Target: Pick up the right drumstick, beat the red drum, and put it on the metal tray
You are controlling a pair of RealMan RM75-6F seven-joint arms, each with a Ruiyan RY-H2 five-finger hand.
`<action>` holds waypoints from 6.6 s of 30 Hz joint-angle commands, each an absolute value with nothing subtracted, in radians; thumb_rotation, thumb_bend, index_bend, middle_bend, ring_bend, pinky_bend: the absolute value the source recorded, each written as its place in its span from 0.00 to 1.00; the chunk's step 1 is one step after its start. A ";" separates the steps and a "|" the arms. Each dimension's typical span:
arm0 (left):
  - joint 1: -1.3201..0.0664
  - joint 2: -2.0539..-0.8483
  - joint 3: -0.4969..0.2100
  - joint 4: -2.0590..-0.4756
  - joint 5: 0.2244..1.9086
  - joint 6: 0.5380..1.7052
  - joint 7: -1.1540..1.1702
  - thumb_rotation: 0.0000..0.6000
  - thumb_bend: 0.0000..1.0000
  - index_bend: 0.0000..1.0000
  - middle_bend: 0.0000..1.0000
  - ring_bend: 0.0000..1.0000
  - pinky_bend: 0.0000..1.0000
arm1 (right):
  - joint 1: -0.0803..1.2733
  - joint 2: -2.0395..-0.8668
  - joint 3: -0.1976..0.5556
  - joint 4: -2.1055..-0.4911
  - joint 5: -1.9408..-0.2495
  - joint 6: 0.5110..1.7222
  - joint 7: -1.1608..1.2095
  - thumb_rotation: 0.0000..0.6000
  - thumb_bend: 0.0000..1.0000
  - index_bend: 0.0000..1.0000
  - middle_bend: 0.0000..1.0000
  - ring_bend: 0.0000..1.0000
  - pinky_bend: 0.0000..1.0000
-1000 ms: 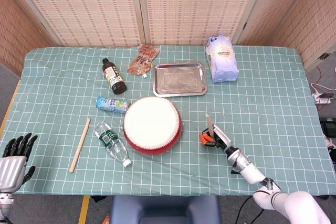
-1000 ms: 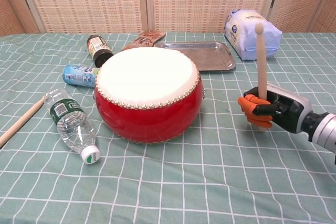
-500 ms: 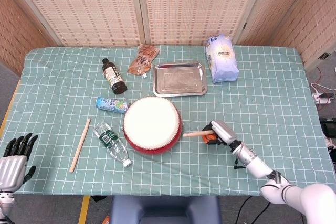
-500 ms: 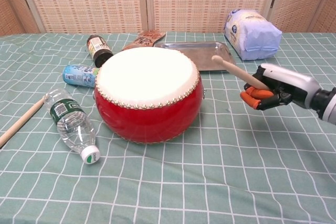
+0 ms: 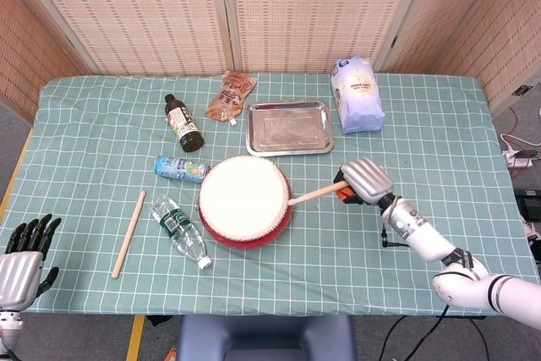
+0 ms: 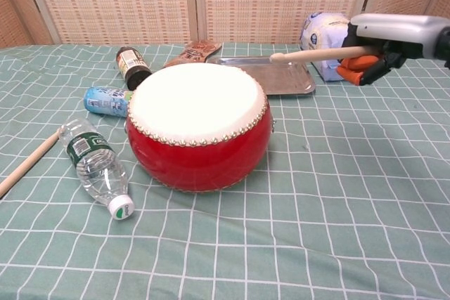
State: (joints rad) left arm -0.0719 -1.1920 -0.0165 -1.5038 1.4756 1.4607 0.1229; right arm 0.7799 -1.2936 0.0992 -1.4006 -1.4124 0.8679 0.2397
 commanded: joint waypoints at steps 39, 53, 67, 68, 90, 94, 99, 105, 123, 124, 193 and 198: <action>-0.068 -1.196 -0.017 -1.483 1.473 1.459 0.097 1.00 0.28 0.00 0.00 0.00 0.03 | 0.998 -1.491 0.187 -1.269 -1.057 0.705 -0.285 1.00 1.00 1.00 1.00 1.00 1.00; -0.066 -1.202 -0.016 -1.468 1.469 1.455 0.085 1.00 0.28 0.00 0.00 0.00 0.03 | 0.957 -1.506 0.272 -1.341 -1.032 0.799 -0.156 1.00 1.00 1.00 1.00 1.00 1.00; -0.059 -1.202 -0.011 -1.463 1.469 1.458 0.080 1.00 0.28 0.00 0.00 0.00 0.03 | 0.999 -1.537 0.162 -1.253 -1.006 0.715 -0.370 1.00 1.00 1.00 1.00 1.00 1.00; -0.059 -1.202 -0.011 -1.464 1.469 1.458 0.080 1.00 0.28 0.00 0.00 0.00 0.03 | 0.997 -1.541 0.170 -1.259 -0.998 0.726 -0.367 1.00 1.00 1.00 1.00 1.00 1.00; -0.052 -1.198 -0.010 -1.470 1.473 1.470 0.082 1.00 0.28 0.00 0.00 0.00 0.03 | 0.986 -1.536 0.157 -1.256 -1.056 0.717 -0.338 1.00 1.00 1.00 1.00 1.00 1.00; -0.053 -1.199 -0.011 -1.470 1.477 1.472 0.081 1.00 0.28 0.00 0.00 0.00 0.03 | 0.949 -1.534 0.233 -1.317 -1.075 0.783 -0.174 1.00 1.00 1.00 1.00 1.00 1.00; -0.055 -1.201 -0.015 -1.468 1.488 1.482 0.074 1.00 0.28 0.00 0.00 0.00 0.03 | 0.909 -1.529 0.277 -1.322 -1.184 0.869 0.030 1.00 1.00 1.00 1.00 1.00 1.00; -0.057 -1.206 -0.018 -1.463 1.499 1.493 0.070 1.00 0.28 0.00 0.00 0.00 0.03 | 0.924 -1.516 0.235 -1.288 -1.193 0.791 0.001 1.00 1.00 1.00 1.00 1.00 1.00; -0.047 -1.233 -0.040 -1.441 1.504 1.547 0.057 1.00 0.28 0.00 0.00 0.00 0.03 | 0.882 -1.544 0.293 -1.306 -1.203 0.915 0.099 1.00 1.00 1.00 1.00 1.00 1.00; -0.047 -1.234 -0.040 -1.440 1.505 1.547 0.056 1.00 0.28 0.00 0.00 0.00 0.03 | 0.882 -1.543 0.291 -1.300 -1.210 0.913 0.104 1.00 1.00 1.00 1.00 1.00 1.00; -0.050 -1.226 -0.025 -1.441 1.499 1.510 0.052 1.00 0.28 0.00 0.00 0.00 0.03 | 0.979 -1.560 0.143 -1.245 -1.065 0.793 -0.512 1.00 1.00 1.00 1.00 1.00 1.00; -0.049 -1.228 -0.024 -1.439 1.499 1.510 0.052 1.00 0.28 0.00 0.00 0.00 0.03 | 0.941 -1.599 0.221 -1.267 -1.062 0.885 -0.361 1.00 1.00 1.00 1.00 1.00 1.00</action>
